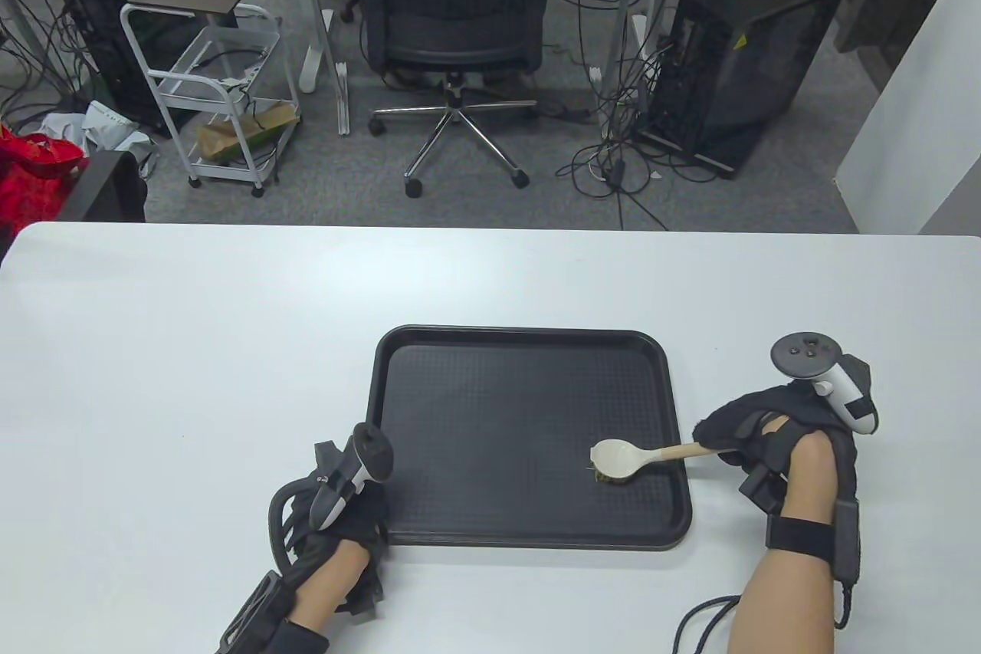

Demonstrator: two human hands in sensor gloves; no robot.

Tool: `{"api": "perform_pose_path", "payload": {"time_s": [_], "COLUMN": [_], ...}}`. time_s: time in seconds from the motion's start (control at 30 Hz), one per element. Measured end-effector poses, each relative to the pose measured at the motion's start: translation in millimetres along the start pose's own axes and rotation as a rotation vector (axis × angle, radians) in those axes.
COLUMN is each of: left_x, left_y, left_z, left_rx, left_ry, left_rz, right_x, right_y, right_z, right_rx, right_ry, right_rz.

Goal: Scrub the tray with pot brush

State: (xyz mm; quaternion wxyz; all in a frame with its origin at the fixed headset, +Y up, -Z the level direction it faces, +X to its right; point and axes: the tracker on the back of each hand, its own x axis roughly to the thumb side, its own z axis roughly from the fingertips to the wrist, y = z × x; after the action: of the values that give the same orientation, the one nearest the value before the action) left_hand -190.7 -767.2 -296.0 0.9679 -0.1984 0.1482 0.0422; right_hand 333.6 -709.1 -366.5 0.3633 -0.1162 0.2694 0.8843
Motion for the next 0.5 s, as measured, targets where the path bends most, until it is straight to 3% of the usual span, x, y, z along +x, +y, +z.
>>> {"api": "perform_pose_path", "payload": {"time_s": [0.3, 0.5], "left_x": [0.1, 0.1], "left_y": [0.1, 0.2], "left_z": [-0.1, -0.1], "left_rx": [0.000, 0.000], "left_ry": [0.001, 0.001], "left_rz": [-0.003, -0.002], "right_x": [-42.2, 7.0], "right_y": [-19.5, -13.6], "right_z": [9.5, 19.5], "right_rx": [-0.034, -0.015], "right_ry": [0.023, -0.194], "right_rz": [-0.134, -0.133]}}
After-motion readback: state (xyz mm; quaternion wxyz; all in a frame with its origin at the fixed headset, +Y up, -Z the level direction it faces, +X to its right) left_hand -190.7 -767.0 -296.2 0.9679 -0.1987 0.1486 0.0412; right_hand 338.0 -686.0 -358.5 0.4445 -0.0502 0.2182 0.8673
